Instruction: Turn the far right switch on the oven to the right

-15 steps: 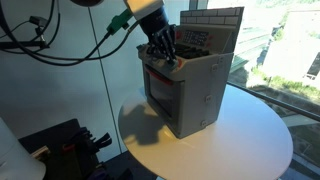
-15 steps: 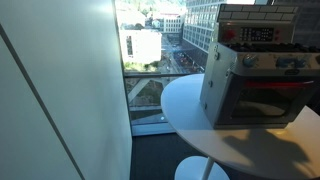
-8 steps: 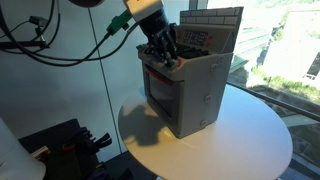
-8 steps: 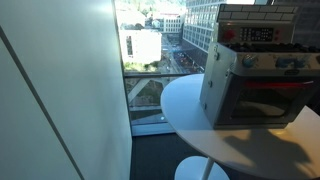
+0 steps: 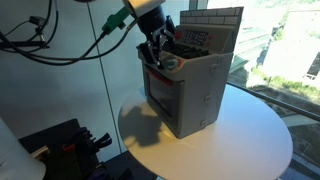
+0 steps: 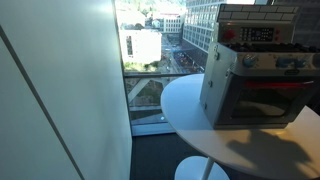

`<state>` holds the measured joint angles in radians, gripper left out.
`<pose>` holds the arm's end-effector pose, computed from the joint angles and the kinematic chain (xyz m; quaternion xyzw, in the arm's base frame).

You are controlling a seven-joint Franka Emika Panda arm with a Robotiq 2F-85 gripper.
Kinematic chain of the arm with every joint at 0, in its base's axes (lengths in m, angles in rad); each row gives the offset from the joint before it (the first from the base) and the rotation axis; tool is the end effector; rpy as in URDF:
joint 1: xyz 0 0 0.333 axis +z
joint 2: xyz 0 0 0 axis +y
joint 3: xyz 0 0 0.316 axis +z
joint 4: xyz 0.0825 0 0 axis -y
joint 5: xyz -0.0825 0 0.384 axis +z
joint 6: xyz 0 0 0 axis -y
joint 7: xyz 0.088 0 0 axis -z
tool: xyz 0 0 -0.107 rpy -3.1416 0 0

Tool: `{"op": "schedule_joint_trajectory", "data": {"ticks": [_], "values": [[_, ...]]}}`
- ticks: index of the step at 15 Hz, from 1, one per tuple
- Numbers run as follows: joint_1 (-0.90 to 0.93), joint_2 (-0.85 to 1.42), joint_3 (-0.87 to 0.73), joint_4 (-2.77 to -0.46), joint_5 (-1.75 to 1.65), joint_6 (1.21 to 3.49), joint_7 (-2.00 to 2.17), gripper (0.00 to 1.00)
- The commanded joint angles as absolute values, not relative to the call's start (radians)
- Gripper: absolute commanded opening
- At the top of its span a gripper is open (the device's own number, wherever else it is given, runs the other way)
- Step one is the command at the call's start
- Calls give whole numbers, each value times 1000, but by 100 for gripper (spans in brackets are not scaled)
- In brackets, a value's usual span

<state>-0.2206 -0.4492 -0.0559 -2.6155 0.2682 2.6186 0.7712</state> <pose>0.4089 -0.1227 0.4475 -0.7866 0.5675 -0.1884 0.1542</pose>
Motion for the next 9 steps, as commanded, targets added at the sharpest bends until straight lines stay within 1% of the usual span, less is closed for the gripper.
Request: {"op": "schedule_joint_trajectory", "data": {"ticks": [1,4,9], "values": [[-217,-487,-66,-2591,226,2513,663,100],[-221,-495,-49,-2571,177,2452,593,100],[-196,-496,-34,-2510,111,2284,444,100]]}}
